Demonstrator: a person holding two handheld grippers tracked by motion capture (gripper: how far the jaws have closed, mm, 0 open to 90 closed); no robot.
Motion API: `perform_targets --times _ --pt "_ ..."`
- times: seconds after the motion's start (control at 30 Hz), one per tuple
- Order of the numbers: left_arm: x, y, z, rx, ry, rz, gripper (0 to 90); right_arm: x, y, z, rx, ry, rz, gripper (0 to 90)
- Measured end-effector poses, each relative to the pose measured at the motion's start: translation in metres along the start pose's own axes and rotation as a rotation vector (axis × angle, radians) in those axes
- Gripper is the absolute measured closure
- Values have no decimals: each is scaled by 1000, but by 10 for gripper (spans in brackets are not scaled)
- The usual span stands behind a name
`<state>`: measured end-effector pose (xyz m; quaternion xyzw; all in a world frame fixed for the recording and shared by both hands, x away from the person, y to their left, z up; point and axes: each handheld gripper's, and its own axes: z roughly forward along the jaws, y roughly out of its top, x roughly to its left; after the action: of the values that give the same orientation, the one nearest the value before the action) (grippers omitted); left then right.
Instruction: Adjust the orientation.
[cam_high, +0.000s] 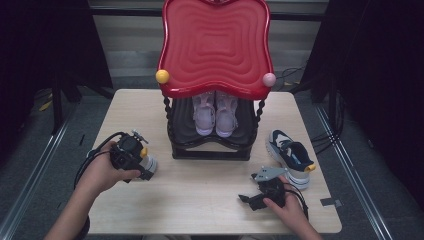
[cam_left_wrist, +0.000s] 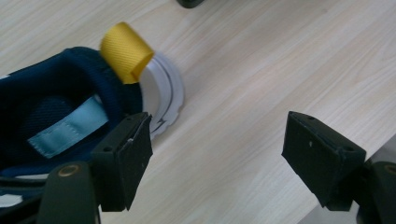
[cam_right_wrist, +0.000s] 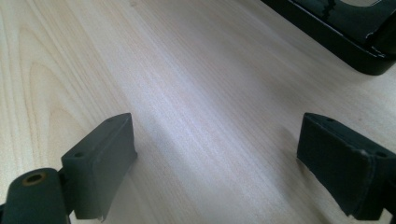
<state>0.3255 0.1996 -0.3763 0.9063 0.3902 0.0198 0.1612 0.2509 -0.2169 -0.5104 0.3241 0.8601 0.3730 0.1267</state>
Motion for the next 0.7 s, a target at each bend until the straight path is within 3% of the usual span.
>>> perform_targets --times 0.27,0.7 --pt "10 6 -1 -10 23 -36 236 0 0 0 0 0 0 107" --pt "21 15 23 41 54 -42 287 0 0 0 0 0 1 107"
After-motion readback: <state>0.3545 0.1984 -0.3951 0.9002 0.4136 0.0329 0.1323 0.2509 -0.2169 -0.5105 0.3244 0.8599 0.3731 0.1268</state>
